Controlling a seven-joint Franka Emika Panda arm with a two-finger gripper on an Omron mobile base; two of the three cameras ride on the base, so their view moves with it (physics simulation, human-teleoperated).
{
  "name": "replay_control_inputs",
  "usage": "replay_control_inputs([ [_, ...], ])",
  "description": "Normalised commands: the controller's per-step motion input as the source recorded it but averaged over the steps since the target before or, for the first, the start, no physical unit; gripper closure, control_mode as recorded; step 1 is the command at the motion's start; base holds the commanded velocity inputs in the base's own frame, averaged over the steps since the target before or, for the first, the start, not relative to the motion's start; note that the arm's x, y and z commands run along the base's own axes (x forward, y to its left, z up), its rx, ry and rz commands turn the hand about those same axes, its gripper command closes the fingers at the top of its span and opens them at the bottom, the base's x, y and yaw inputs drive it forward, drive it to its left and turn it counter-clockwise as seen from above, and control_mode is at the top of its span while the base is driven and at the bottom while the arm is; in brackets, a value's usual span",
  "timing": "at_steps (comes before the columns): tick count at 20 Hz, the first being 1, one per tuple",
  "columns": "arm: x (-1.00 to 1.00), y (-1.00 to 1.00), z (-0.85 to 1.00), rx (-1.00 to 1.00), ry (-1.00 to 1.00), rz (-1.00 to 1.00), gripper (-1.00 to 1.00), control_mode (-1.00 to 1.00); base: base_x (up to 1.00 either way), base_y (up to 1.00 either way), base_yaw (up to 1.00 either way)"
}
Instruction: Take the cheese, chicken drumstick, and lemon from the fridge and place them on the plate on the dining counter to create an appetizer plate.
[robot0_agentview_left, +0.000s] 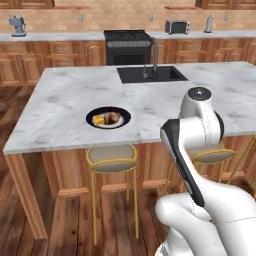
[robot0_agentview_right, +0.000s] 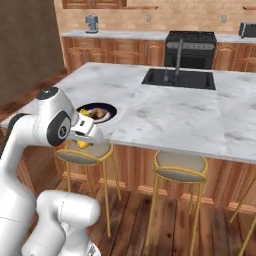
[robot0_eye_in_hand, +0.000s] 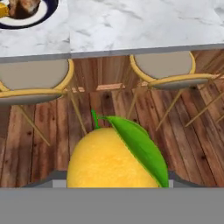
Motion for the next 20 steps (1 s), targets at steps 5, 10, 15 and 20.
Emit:
replay_control_inputs([
  [5,0.00,0.00,0.00,0.00,0.00,0.00,1.00,1.00,0.72,1.00,-0.34],
  [10,0.00,0.00,0.00,0.00,0.00,0.00,1.00,1.00,0.66,0.79,-0.30],
  [15,0.36,0.02,0.00,0.00,0.05,-0.13,1.00,-1.00,0.23,0.12,-0.10],
  [20,0.79,-0.10,0.00,0.02,0.06,-0.10,1.00,-1.00,0.00,0.00,0.00],
])
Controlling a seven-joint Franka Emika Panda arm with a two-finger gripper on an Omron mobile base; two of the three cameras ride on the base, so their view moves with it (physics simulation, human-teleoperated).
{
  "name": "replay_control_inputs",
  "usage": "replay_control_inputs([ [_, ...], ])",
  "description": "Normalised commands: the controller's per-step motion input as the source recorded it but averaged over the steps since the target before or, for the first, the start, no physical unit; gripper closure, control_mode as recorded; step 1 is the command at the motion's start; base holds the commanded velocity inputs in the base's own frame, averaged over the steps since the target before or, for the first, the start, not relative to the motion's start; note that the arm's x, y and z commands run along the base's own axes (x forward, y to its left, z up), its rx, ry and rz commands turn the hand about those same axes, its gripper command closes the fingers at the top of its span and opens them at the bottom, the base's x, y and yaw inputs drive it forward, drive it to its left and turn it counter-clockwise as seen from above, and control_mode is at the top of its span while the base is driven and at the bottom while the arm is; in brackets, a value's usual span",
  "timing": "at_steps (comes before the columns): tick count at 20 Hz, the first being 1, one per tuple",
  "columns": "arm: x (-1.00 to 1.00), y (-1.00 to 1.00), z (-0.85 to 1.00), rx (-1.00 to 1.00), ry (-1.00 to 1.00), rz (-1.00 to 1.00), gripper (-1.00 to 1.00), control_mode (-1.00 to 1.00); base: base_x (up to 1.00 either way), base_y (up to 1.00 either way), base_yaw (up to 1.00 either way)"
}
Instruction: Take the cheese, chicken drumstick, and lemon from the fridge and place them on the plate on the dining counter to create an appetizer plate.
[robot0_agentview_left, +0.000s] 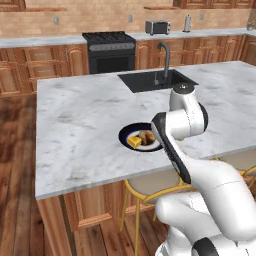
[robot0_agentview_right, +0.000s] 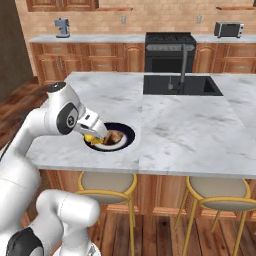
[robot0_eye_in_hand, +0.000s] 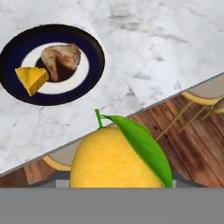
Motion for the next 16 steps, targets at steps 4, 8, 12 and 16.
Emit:
replay_control_inputs([
  [4,0.96,-0.29,-0.24,0.10,0.10,-0.02,1.00,-1.00,0.00,0.00,0.00],
  [8,0.70,-0.19,-0.55,0.10,0.09,0.00,1.00,-1.00,0.00,0.00,0.00],
  [12,0.52,0.00,-0.58,0.07,0.05,0.00,1.00,-1.00,0.00,0.00,0.00],
  [16,0.67,0.00,-0.44,0.06,0.04,0.00,1.00,-1.00,0.00,0.00,0.00],
])
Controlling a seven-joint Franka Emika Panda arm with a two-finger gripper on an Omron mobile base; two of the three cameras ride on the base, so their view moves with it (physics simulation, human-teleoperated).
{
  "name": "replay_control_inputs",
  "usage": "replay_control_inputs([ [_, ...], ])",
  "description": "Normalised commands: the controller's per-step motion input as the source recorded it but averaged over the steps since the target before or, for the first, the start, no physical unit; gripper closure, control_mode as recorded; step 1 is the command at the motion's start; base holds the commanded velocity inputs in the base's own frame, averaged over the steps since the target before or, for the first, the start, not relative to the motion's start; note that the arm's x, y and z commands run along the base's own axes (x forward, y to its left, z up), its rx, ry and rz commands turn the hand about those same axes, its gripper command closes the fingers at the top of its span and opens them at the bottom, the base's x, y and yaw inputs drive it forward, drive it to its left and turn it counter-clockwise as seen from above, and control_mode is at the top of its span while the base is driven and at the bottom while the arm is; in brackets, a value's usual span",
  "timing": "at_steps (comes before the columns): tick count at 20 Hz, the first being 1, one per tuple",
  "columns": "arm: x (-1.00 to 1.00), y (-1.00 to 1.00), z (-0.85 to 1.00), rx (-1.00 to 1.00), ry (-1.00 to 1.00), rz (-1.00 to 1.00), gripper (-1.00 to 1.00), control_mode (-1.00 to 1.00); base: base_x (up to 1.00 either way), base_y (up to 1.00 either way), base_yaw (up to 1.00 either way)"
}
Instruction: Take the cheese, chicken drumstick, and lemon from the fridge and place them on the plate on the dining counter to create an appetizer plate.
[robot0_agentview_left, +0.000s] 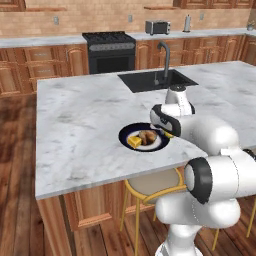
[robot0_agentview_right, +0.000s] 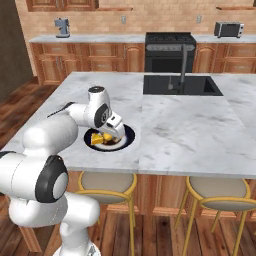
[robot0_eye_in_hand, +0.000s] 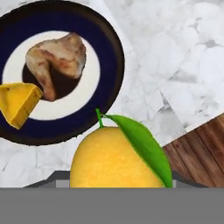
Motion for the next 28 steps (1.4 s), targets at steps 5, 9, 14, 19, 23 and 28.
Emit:
replay_control_inputs([
  [5,0.65,-0.02,-0.46,0.02,0.04,0.00,1.00,-1.00,0.00,0.00,0.00],
  [9,0.62,-0.05,-0.42,0.00,0.01,-0.03,1.00,-1.00,0.00,0.00,0.00],
  [14,0.53,-0.15,-0.33,0.00,0.00,-0.02,1.00,-1.00,0.00,0.00,0.00],
  [19,0.44,-0.04,-0.44,0.00,0.00,-0.01,1.00,-1.00,0.00,0.00,0.00],
  [23,0.44,0.00,-0.40,0.00,0.00,-0.01,1.00,-1.00,0.00,0.00,0.00],
  [28,0.32,0.00,-0.34,0.00,0.00,-0.01,1.00,-1.00,0.00,0.00,0.00],
])
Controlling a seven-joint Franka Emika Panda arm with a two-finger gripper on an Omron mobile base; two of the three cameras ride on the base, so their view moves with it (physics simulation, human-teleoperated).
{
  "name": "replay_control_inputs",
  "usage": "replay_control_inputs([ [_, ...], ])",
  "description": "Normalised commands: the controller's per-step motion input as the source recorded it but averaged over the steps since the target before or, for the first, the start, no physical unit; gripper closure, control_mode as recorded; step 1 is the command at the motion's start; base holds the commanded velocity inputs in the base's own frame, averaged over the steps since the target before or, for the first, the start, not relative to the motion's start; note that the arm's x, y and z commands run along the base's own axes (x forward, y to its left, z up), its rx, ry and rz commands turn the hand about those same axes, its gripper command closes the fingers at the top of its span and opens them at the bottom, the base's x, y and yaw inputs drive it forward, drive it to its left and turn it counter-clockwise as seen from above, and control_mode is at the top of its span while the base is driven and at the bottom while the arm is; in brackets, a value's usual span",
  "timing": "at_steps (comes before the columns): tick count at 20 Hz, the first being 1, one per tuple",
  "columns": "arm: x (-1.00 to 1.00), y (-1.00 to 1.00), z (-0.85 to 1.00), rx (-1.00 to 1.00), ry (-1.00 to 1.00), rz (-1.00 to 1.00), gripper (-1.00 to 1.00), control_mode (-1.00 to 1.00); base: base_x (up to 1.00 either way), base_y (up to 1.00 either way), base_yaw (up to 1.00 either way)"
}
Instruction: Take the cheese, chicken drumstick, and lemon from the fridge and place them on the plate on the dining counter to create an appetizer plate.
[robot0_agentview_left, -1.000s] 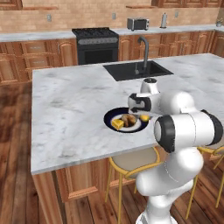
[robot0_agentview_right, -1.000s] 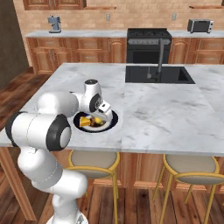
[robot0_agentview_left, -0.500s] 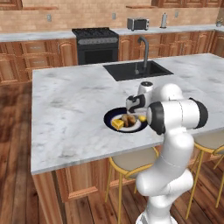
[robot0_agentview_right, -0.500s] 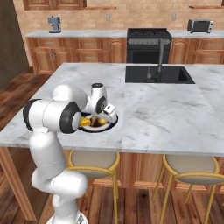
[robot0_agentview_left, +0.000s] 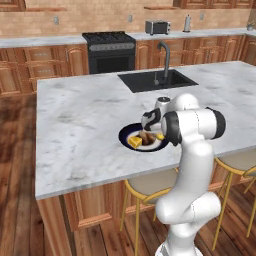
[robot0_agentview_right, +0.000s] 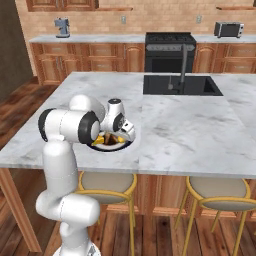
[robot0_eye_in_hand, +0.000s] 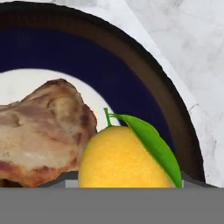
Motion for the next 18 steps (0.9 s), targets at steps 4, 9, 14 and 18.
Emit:
replay_control_inputs([
  [4,0.07,0.00,-0.25,0.00,0.00,0.00,-1.00,-1.00,0.00,0.00,0.00],
  [9,-0.18,0.00,-0.03,0.00,-0.02,-0.01,-1.00,-1.00,0.00,0.00,0.00],
  [14,-0.33,0.03,0.36,-0.05,-0.07,0.00,-1.00,-1.00,0.00,0.00,0.00],
  [18,-0.59,0.17,0.86,-0.08,-0.15,0.00,-1.00,-1.00,0.00,0.00,0.00],
])
